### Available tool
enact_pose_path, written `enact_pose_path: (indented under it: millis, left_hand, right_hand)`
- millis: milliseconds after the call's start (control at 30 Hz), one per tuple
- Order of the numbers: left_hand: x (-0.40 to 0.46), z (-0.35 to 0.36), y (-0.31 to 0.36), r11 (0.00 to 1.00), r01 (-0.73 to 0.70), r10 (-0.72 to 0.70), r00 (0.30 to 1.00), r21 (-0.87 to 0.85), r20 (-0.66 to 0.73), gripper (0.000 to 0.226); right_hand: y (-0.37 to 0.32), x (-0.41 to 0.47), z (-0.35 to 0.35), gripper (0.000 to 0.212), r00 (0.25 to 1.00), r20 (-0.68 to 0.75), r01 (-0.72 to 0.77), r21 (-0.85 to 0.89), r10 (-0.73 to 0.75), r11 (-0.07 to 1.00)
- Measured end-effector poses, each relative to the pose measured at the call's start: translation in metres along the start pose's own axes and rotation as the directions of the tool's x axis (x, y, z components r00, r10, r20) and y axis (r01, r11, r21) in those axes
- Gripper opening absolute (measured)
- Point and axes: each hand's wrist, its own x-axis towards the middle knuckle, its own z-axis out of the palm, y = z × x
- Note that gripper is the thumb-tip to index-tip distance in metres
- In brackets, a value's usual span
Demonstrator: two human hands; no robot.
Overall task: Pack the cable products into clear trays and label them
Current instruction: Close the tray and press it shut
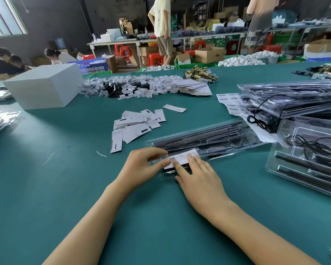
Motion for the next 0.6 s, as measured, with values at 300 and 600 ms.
enact_pose_path:
  millis: [300, 600]
  left_hand:
    - [-0.002, 0.005, 0.003, 0.814, 0.486, -0.446, 0.874, 0.318, -0.192, 0.02]
    - [-0.006, 0.016, 0.007, 0.932, 0.363, -0.348, 0.892, 0.001, -0.288, 0.013]
  right_hand:
    - [0.013, 0.004, 0.011, 0.056, 0.99, 0.144, -0.013, 0.123, -0.005, 0.992]
    - [0.021, 0.009, 0.012, 0.067, 0.979, 0.199, -0.075, 0.167, 0.041, 0.983]
